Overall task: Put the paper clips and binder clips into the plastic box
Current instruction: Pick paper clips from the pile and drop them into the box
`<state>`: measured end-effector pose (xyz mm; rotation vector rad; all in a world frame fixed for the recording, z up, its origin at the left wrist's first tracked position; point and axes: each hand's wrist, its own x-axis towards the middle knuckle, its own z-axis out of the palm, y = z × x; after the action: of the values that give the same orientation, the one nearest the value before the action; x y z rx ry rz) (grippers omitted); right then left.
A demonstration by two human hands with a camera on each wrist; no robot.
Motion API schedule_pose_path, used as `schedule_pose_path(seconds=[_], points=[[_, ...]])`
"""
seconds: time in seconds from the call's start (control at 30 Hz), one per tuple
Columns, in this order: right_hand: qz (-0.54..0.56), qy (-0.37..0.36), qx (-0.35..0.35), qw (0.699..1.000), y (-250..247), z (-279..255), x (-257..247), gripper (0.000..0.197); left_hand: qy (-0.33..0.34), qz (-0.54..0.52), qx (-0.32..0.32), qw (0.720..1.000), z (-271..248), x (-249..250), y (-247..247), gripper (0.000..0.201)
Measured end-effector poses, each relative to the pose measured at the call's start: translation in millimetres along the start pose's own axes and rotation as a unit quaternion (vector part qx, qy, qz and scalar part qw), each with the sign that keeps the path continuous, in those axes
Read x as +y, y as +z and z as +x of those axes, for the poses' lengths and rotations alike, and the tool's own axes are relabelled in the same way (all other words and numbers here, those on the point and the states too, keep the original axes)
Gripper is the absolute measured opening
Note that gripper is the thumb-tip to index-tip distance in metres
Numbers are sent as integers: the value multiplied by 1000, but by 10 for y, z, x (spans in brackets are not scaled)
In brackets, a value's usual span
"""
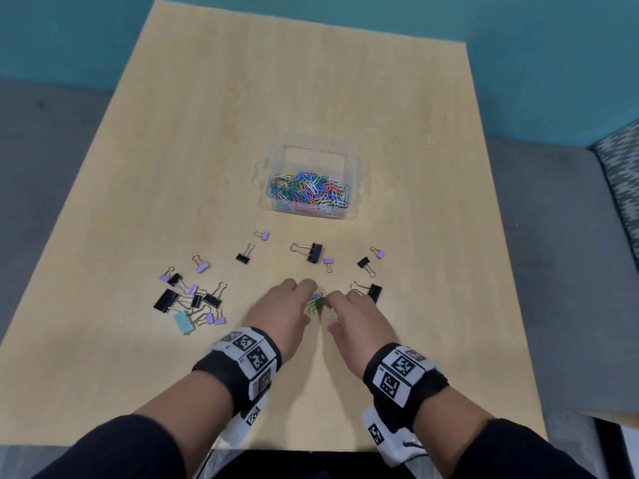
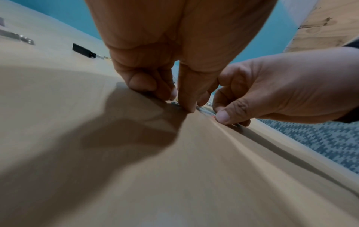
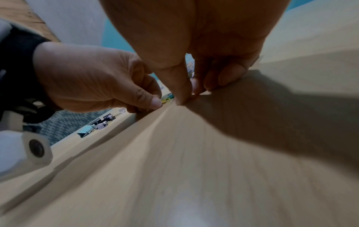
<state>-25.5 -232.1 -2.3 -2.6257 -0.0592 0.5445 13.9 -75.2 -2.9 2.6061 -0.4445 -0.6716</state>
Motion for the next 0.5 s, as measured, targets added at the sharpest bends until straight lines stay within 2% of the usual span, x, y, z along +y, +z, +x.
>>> schedule_pose_path(seconds=[0.07,0.17,0.27,0.37,0.5], points=[[-2,-14,-2,1000,-13,64,3,26,28,12,-8,999,83,-25,-33,43],[-5,-16,-5,1000,-44,126,-7,20,52,29,-15,998,166,-49,-62,29],[0,-7,-1,1000,-65,110,-23,17,39,15,-5,999,181,-46,-51,20],[5,37,10,999,-88,68,-20,9,0,-9,14,1000,208,7,-56,16],[1,50,-7,999,-90,93,-65,17,-22,15,-6,1000,270,88,-83,9]])
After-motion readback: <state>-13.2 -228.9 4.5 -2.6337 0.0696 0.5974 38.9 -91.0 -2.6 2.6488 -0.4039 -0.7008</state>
